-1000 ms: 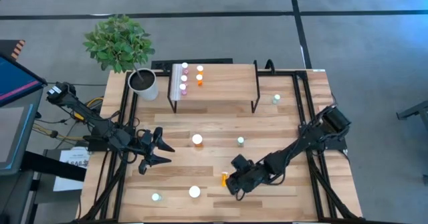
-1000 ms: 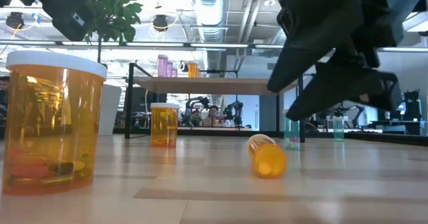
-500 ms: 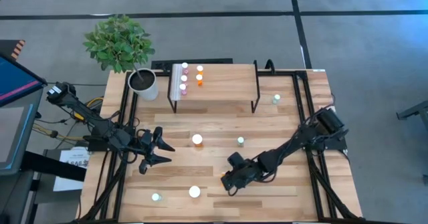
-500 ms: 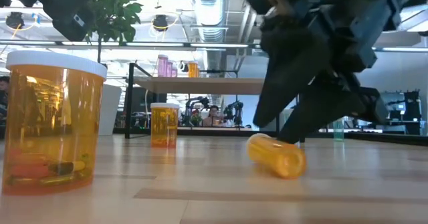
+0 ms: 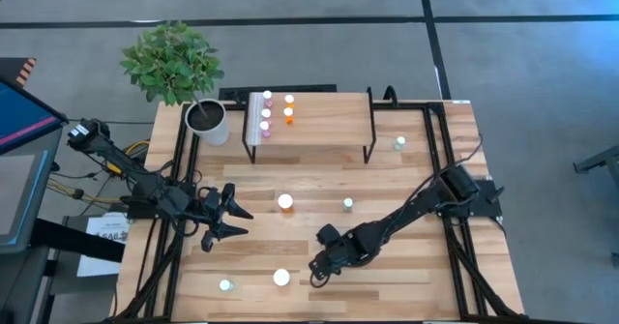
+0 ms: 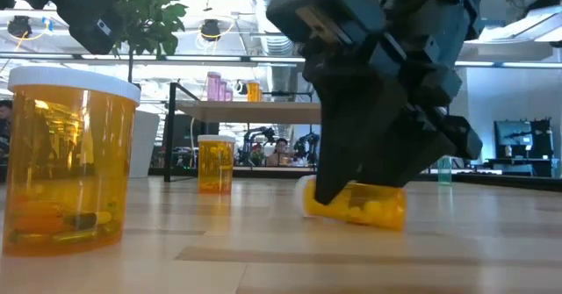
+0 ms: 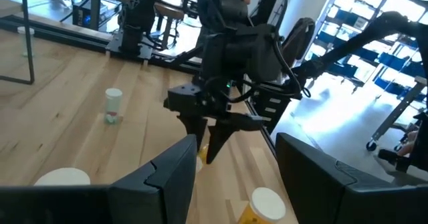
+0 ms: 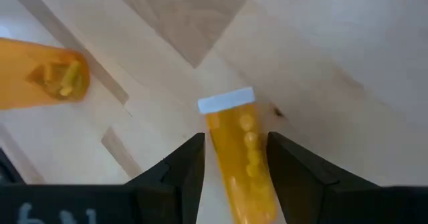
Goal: Pick and place medicine bottles onto shelf by color
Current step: Put the small orange pill bottle on the shelf aligned with the other small orange pill bottles
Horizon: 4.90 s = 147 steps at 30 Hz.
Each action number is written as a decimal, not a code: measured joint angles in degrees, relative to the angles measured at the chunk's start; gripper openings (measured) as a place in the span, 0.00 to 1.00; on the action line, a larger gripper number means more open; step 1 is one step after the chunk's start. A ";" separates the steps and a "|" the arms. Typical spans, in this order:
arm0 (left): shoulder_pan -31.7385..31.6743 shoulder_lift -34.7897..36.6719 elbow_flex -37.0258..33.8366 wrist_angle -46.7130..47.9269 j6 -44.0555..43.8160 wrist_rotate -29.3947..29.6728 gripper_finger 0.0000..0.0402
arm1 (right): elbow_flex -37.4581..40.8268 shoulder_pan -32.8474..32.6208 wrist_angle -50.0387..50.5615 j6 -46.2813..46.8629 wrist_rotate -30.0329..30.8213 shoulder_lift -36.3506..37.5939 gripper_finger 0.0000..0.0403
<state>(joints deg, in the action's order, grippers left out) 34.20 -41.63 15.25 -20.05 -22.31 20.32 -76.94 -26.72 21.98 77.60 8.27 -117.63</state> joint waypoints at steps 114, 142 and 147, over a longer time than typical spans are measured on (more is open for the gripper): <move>-0.05 -0.02 0.00 -0.42 3.59 1.54 0.48 | 13.52 40.00 -72.85 -74.12 3.52 2.09 0.37; -0.06 -0.02 0.00 -0.42 3.56 1.53 0.48 | 13.52 40.28 -70.40 -74.18 5.44 2.35 0.36; -0.06 -0.02 0.00 -0.40 3.56 1.53 0.48 | 13.58 40.30 -71.04 -73.61 5.44 2.35 0.37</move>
<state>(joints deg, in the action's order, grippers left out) 34.13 -41.65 15.25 -20.45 -18.74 21.84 -63.35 13.58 -49.06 4.00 13.72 -115.28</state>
